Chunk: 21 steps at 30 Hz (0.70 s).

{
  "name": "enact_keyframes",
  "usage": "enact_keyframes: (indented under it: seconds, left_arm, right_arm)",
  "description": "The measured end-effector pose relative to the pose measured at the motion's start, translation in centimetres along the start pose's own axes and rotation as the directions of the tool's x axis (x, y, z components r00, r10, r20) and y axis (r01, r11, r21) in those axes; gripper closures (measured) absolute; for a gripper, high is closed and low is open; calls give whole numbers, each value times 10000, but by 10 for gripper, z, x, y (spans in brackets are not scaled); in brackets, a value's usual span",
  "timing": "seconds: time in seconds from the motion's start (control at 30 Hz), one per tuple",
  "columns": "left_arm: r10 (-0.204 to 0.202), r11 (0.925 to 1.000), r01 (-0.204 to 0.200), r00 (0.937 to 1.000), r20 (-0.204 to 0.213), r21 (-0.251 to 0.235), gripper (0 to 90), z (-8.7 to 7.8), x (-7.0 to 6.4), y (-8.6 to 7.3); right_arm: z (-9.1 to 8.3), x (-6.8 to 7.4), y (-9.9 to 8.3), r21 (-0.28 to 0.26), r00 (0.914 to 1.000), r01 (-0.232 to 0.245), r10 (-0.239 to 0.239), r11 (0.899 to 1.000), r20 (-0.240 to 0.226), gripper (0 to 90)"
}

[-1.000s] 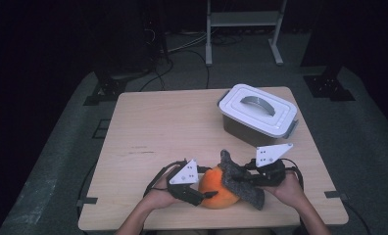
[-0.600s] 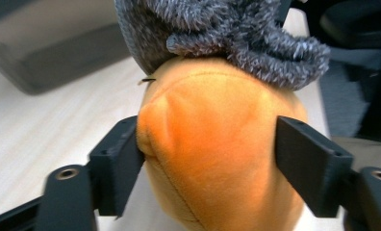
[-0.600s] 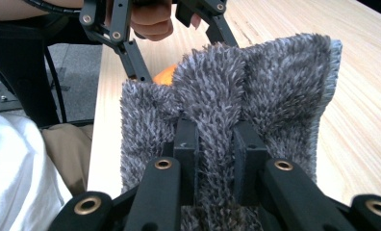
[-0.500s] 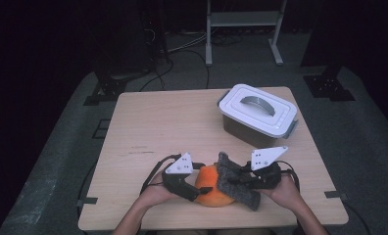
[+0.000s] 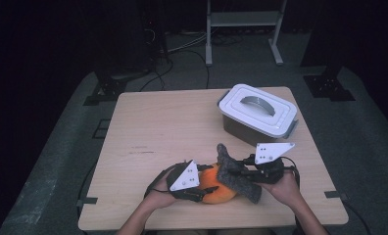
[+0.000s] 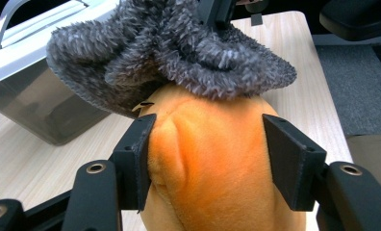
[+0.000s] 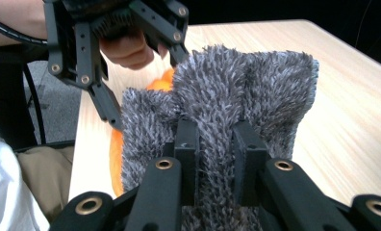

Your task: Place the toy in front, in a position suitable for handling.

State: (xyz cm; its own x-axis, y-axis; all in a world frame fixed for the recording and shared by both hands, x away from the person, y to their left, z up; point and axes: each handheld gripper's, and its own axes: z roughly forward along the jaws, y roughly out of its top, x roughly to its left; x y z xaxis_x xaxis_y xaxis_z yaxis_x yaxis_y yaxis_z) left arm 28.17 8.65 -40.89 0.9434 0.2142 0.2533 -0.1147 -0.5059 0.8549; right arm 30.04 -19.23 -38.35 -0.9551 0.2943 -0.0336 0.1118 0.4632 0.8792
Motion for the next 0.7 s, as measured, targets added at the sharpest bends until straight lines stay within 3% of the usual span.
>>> enact_keyframes:
  seconds: [0.1, 0.13, 0.2, 0.23, 0.27, 0.4, 0.47, 0.7]
  left_arm:
    - [-1148, 9933, 1144, 9932, 204, 178, 279, 0, 8, -4]
    - [-1698, 9851, 1682, 9844, 461, 369, 230, 1, 11, -5]
    - [-2209, 9735, 2162, 9733, 629, 748, 160, 5, 12, -5]
    - [-2268, 9717, 2203, 9710, 757, 854, 144, 7, 12, -6]
    - [-2185, 9732, 2112, 9726, 797, 910, 147, 7, 11, -6]
    - [-1452, 9859, 1408, 9884, 441, 908, 283, 2, 10, -4]
    - [-1445, 9855, 1410, 9890, 312, 947, 293, 0, 12, -4]
    - [-1830, 9787, 1809, 9830, 128, 975, 291, -9, 23, -9]
  right_arm:
    - [8, -2, -7, 458, 9996, -126, 137, 9989, -247, 744]
    - [10, -1, -7, 438, 9993, -165, 180, 9989, -339, 744]
    - [13, 2, -5, 458, 9981, -95, 123, 9989, -598, 744]
    - [15, 5, -3, 511, 9982, 24, 7, 9987, -605, 744]
    - [16, 7, -2, 557, 9978, 165, -129, 9983, -648, 744]
    - [17, 9, -3, 534, 9972, 128, -89, 9985, -738, 748]
    - [17, 8, -4, 467, 9970, -24, 60, 9989, -768, 749]
    - [23, 14, -4, 634, 9955, 170, -110, 9978, -943, 752]
